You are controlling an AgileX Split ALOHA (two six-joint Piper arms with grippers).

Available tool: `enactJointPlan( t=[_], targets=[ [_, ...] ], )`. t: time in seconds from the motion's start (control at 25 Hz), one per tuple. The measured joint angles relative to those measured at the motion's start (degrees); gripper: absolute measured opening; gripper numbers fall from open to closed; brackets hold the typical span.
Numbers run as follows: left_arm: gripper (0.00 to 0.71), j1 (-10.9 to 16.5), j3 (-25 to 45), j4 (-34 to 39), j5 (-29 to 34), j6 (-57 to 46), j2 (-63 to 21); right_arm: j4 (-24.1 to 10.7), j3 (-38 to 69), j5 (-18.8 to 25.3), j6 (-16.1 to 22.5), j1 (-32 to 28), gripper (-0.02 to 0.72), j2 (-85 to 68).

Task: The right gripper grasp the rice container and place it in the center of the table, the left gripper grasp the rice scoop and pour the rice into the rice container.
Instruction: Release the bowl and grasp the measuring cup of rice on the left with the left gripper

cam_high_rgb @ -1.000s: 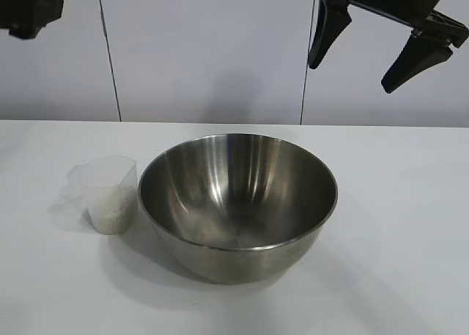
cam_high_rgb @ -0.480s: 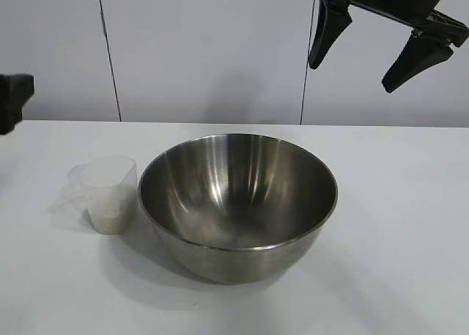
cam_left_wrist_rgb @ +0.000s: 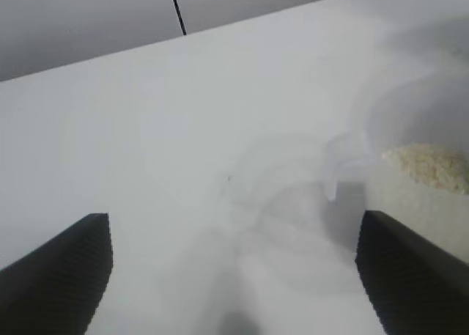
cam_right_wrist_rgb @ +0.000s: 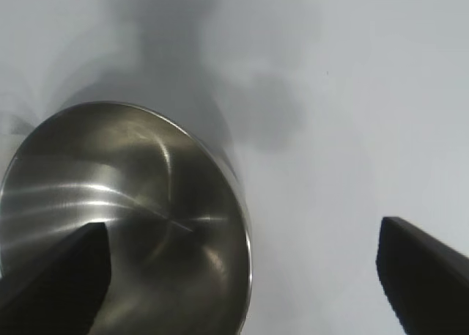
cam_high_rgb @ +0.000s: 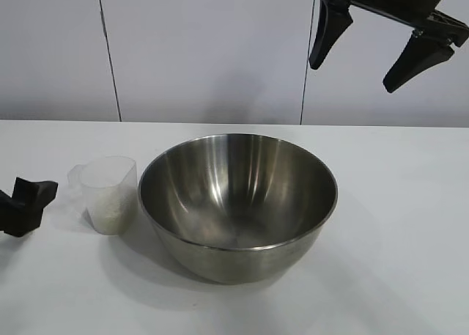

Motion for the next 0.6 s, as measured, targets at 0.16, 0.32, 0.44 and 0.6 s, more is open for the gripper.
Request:
enactJointPlan(
  t=[0.16,0.32,0.44,0.6],
  targets=[
    [0.649,0.0,-1.6,0.1,-0.2,0.0,0.9,0.0,0.0,0.0,0.0,0.0,0.683,0.0],
    [0.649,0.0,-3.3,0.1,-0.3,0.0,0.9,0.0,0.0,0.0,0.0,0.0,0.683,0.0],
    [0.649,0.0,-4.3,0.1,-0.3,0.0,0.9,0.0,0.0,0.0,0.0,0.0,0.683,0.0],
    [0.649,0.0,-4.7,0.1,-0.4,0.0,2.2,0.0,0.0,0.0,0.0,0.0,0.683,0.0]
  ],
)
